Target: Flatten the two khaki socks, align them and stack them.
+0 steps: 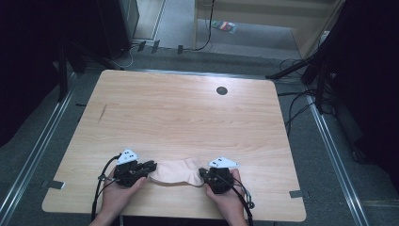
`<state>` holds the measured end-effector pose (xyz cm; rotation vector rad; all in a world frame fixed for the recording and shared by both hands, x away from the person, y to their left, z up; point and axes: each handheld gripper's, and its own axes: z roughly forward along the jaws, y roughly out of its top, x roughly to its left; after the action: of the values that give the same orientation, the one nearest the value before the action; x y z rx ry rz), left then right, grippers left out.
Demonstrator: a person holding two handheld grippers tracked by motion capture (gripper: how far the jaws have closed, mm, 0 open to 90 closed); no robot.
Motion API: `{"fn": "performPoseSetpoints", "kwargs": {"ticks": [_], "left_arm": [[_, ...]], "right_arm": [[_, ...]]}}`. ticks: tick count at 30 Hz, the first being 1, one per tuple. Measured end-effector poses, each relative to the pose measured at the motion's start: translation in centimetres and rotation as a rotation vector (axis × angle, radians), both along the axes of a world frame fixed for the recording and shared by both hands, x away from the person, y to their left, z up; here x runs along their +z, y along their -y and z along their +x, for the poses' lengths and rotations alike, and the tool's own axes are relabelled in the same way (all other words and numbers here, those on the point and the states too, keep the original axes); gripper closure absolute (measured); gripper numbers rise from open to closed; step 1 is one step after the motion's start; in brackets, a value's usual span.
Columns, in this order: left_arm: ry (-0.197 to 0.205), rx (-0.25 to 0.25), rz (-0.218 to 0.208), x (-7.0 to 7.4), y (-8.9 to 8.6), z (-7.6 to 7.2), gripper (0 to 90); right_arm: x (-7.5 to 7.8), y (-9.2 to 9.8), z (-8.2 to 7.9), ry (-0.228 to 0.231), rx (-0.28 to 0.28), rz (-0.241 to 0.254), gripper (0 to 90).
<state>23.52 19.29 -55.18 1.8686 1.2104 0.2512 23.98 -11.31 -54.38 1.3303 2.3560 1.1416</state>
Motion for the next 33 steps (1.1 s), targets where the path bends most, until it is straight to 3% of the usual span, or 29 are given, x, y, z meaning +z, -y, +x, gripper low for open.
{"fn": "performPoseSetpoints", "kwargs": {"ticks": [2,4,9,17,22,24,29,31,33], "left_arm": [[0.013,0.002,-0.007,0.0,-0.1,0.1,77.2],[0.042,-0.007,-0.037,0.2,-0.4,-0.1,74.3],[0.129,0.009,-0.112,0.9,-1.5,-0.6,61.1],[0.188,0.048,-0.153,1.3,-3.9,-1.3,48.0],[0.173,0.092,-0.147,1.7,-5.1,-1.2,27.8],[0.166,0.118,-0.140,1.9,-5.5,-1.2,19.5],[0.184,0.142,-0.135,2.3,-6.8,-1.4,13.0],[0.180,0.166,-0.136,2.4,-7.3,-1.4,10.4],[0.177,0.179,-0.142,2.4,-7.9,-1.4,8.7]], "right_arm": [[0.1,0.1,0.2,0.022,-0.013,-0.018,90.0],[0.3,0.4,0.2,0.018,-0.015,0.028,90.0],[1.2,1.3,0.0,0.080,-0.032,0.073,90.0],[2.2,3.9,0.3,0.139,-0.086,0.111,90.0],[2.3,6.1,0.2,0.186,-0.113,0.117,64.3],[2.2,6.9,0.2,0.194,-0.128,0.114,49.2],[2.1,8.4,0.2,0.193,-0.180,0.074,10.8],[2.1,9.1,0.3,0.184,-0.205,0.074,1.2],[2.0,9.8,0.4,0.184,-0.217,0.071,0.0]]}}
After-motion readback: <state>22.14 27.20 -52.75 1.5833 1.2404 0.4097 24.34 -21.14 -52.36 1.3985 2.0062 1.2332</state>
